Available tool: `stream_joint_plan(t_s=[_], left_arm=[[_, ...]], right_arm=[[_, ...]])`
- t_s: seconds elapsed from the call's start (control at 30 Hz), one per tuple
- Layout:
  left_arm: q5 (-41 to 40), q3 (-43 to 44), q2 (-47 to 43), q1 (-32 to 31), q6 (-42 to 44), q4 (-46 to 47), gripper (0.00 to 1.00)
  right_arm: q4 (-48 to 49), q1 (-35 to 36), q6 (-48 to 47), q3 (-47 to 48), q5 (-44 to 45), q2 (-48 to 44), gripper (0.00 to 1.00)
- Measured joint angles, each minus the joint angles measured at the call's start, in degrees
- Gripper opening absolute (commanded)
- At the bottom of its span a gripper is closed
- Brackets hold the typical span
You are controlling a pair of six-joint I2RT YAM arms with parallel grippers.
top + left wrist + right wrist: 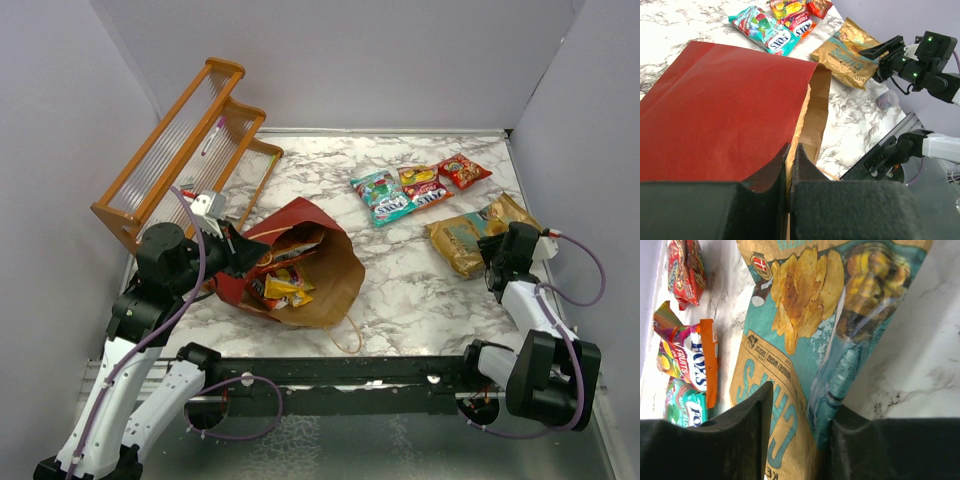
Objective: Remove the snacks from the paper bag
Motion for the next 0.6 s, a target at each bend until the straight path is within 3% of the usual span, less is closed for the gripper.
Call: stream_joint_plan(t_s=[0.1,0.2,0.6], left_arm=[[0.0,-1.4,-1.3,0.0,0.1,0.7,0.0],[0.0,-3.0,-3.0,0.0,0.1,1.7,0.0],[0.0,-11.0,-9.6,0.0,-1.9,7.5,0.0]], right_arm=[[-2.0,0.0,-1.6,0.0,1.4,-2.8,0.91],[-4.3,0.0,-3.8,0.4,3.0,-5.5,0.99],[-10.7,0.0,-15.0,4.3,1.7,-11.7,0.99]])
